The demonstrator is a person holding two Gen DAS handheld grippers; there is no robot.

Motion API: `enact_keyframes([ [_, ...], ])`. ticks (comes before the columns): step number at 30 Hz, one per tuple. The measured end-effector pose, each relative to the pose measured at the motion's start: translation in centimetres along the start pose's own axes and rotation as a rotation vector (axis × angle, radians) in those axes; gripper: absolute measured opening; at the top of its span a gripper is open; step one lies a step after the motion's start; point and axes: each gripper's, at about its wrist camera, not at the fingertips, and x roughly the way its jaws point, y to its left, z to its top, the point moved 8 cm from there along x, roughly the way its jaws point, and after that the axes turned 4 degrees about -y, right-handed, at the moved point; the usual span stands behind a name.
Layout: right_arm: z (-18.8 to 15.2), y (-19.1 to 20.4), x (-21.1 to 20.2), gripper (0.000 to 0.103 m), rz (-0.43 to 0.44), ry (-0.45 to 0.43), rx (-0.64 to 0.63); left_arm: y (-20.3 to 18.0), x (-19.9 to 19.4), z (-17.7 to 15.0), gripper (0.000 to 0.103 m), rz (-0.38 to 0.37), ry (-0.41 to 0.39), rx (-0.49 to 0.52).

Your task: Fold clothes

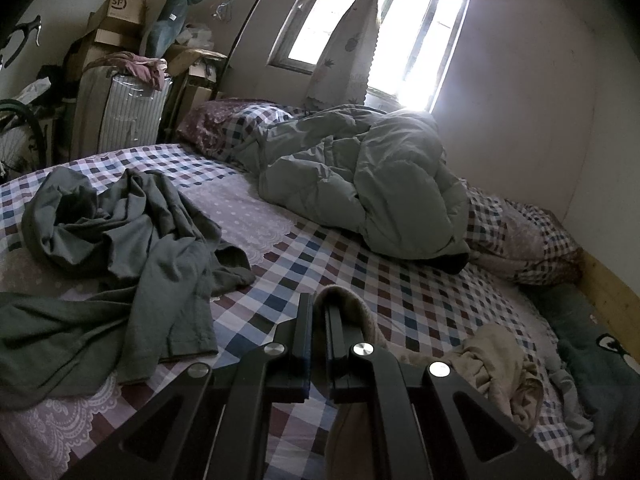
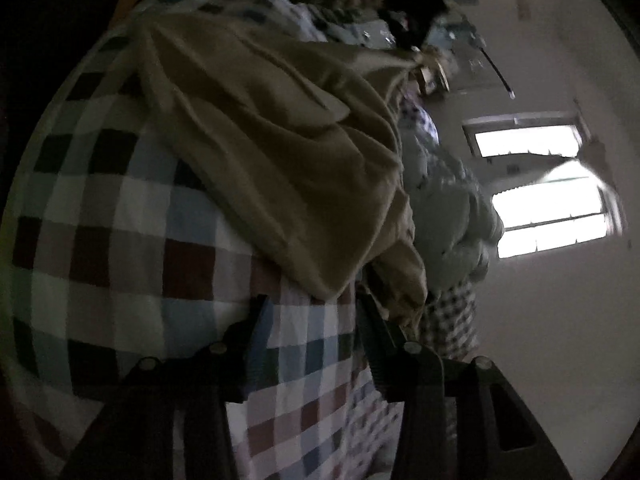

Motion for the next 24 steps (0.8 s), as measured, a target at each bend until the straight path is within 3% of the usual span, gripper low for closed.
enact_keyframes([
  [11, 2.3, 1.5, 1.9, 0.049, 0.02, -0.089, -0.223, 0.0, 0.0, 0.0, 0.004, -0.01, 0.001, -0.01],
  [24, 3.2, 1.5, 1.9, 0.049, -0.047, -0.082, -0.097, -0.1, 0.0, -0.1, 0.004, -0.008, 0.002, -0.003],
])
